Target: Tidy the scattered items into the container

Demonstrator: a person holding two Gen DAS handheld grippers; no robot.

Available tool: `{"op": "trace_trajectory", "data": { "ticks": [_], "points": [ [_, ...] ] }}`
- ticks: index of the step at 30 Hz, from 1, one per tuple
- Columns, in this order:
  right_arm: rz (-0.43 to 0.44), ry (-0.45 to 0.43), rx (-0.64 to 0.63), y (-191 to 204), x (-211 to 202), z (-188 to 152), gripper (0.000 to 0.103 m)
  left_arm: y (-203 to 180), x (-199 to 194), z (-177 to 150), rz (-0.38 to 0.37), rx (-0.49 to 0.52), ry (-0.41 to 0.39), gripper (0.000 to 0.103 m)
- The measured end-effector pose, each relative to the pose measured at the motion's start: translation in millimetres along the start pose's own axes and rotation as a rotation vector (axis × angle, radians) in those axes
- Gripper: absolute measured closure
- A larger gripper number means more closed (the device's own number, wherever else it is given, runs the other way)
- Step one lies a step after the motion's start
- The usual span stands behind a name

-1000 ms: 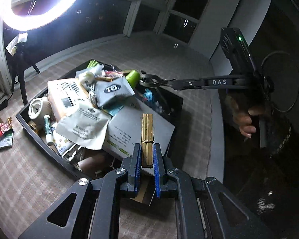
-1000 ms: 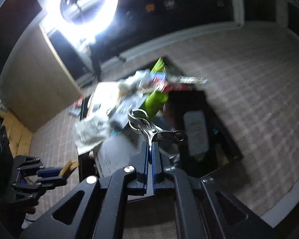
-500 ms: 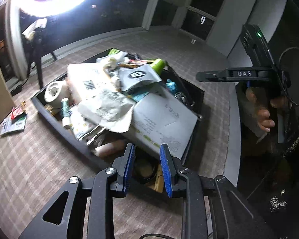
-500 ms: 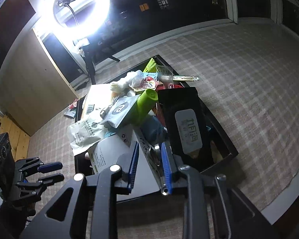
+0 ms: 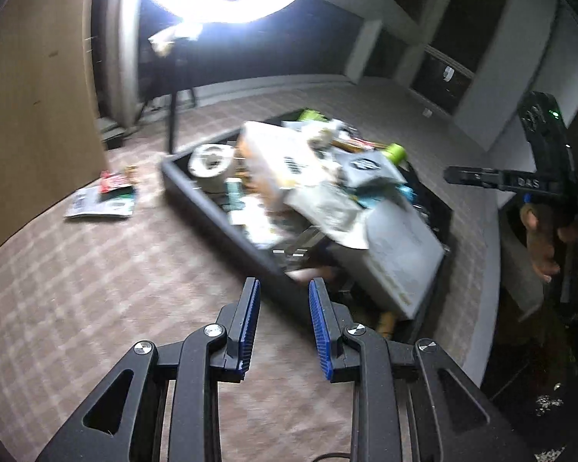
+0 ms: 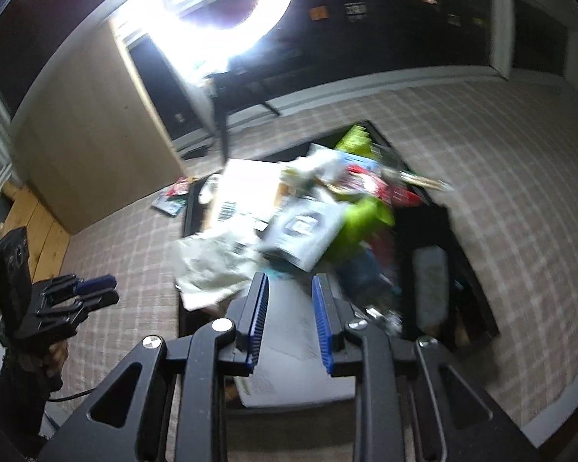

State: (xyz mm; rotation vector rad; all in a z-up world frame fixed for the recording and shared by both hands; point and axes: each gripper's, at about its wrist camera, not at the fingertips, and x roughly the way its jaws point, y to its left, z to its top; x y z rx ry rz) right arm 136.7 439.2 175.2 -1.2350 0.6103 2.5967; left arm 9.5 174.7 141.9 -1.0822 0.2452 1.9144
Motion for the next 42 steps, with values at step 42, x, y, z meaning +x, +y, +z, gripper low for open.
{"op": "trace_trajectory", "data": {
  "ticks": [42],
  "points": [
    [-0.092, 0.327, -0.147, 232, 369, 132, 0.077, 217, -47, -31, 0.203, -0.36, -0.169, 0.074]
  ]
}}
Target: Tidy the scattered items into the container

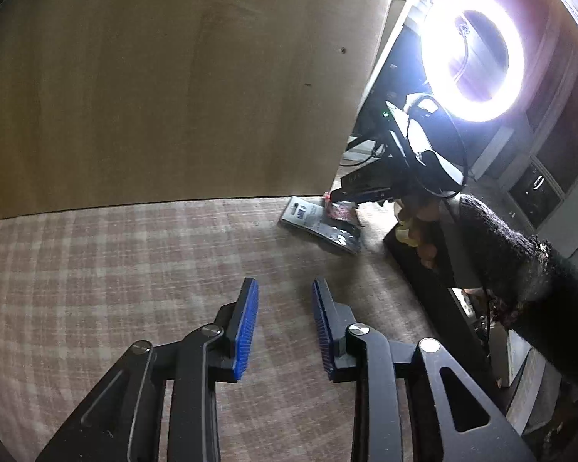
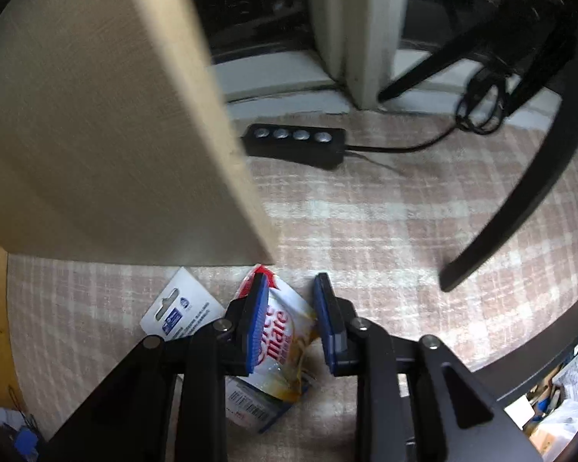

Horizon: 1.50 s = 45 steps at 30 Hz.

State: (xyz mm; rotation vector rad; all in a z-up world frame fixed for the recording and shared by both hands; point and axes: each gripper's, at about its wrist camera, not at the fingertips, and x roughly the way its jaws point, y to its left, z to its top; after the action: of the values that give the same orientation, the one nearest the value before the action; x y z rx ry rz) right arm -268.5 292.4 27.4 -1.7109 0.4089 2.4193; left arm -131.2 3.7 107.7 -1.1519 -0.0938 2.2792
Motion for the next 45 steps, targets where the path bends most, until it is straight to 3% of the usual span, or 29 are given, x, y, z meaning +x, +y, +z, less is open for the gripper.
{"op": "trace_trajectory", "data": {
  "ticks": [9, 14, 19, 22, 26, 30, 31, 32, 33, 34, 41, 42, 43, 44, 45],
  "points": [
    [0.146, 0.06, -0.144, 48, -5, -42, 0.077, 4, 3, -5, 0.021, -0.012, 0.017, 0.074],
    [0.278, 0.126, -0.217, 80, -14, -79, 0.078, 5, 6, -12, 0.015, -0.038, 0.039, 0.074],
    [0.278, 0.042, -0.152, 68, -40, -92, 0.072, 5, 10, -30, 0.017, -0.063, 0.084, 0.071],
    [0.289, 0.077, -0.191, 73, -39, -105, 0.066, 6, 22, -38, 0.025, -0.088, 0.133, 0.07],
    [0.197, 0.074, -0.275, 84, -32, -113, 0.055, 2, 37, -40, 0.016, -0.1, 0.175, 0.07],
    [0.2, 0.077, -0.28, 88, -27, -110, 0.054, -5, 53, -37, 0.005, -0.092, 0.2, 0.07],
    [0.205, 0.082, -0.275, 88, -26, -109, 0.055, -5, 56, -36, 0.002, -0.093, 0.206, 0.07],
    [0.214, 0.079, -0.266, 87, -26, -107, 0.063, -6, 61, -35, -0.001, -0.096, 0.211, 0.07],
    [0.218, 0.08, -0.264, 87, -25, -106, 0.083, -6, 63, -35, -0.004, -0.101, 0.214, 0.07],
    [0.213, 0.079, -0.268, 87, -24, -105, 0.087, -5, 67, -36, -0.006, -0.107, 0.22, 0.07],
    [0.256, 0.071, -0.231, 70, -25, -105, 0.09, 1, 80, -26, -0.043, -0.184, 0.2, 0.071],
    [0.254, 0.066, -0.228, 63, -28, -110, 0.091, 2, 80, -25, -0.042, -0.194, 0.192, 0.074],
    [0.246, 0.053, -0.224, 48, -28, -109, 0.092, 3, 80, -24, -0.031, -0.202, 0.182, 0.088],
    [0.251, 0.036, -0.217, 42, -32, -108, 0.094, 4, 80, -22, -0.026, -0.21, 0.172, 0.094],
    [0.263, 0.03, -0.207, 37, -34, -108, 0.094, 5, 79, -21, -0.035, -0.22, 0.163, 0.094]
  ]
}}
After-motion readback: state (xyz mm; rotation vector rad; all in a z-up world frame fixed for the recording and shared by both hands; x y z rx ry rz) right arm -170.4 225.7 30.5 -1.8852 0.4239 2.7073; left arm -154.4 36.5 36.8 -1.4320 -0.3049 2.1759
